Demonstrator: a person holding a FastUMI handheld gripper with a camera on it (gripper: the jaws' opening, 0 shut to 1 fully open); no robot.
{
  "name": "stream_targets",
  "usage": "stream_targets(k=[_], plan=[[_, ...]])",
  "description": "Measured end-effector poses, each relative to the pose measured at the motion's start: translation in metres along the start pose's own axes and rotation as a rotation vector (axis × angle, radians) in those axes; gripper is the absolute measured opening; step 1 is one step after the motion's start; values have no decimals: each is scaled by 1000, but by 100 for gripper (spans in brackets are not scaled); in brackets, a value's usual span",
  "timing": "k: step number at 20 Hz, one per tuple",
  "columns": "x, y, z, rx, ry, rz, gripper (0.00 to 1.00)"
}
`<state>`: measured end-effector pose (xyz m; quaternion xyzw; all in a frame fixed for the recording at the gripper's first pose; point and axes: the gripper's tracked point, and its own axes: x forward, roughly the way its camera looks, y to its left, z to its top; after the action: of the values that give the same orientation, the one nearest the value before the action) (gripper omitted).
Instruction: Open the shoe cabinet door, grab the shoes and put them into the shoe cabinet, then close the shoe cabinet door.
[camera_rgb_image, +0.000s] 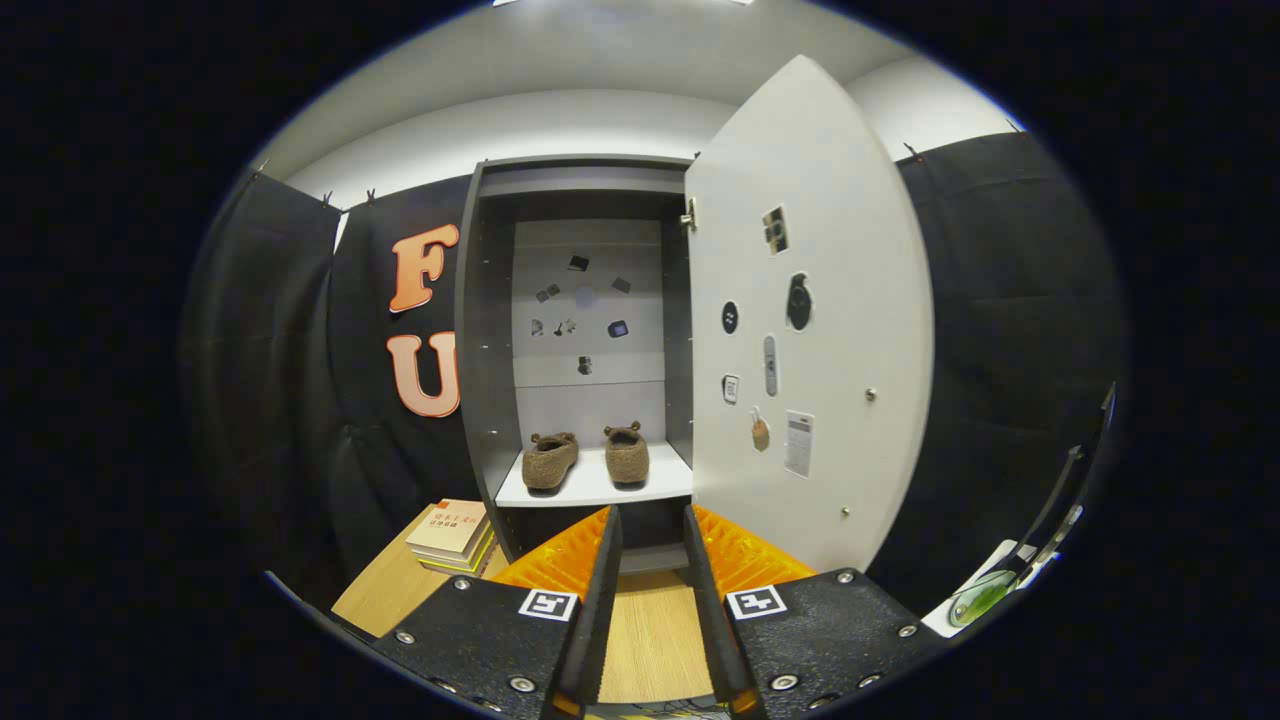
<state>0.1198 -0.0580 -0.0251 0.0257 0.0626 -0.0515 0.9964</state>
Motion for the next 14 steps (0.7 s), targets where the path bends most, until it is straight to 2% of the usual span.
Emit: stream_targets(k=[7, 14], plan=[[-46, -68, -16, 34, 19, -103, 50], [-60, -127, -18, 56, 40, -104, 52]])
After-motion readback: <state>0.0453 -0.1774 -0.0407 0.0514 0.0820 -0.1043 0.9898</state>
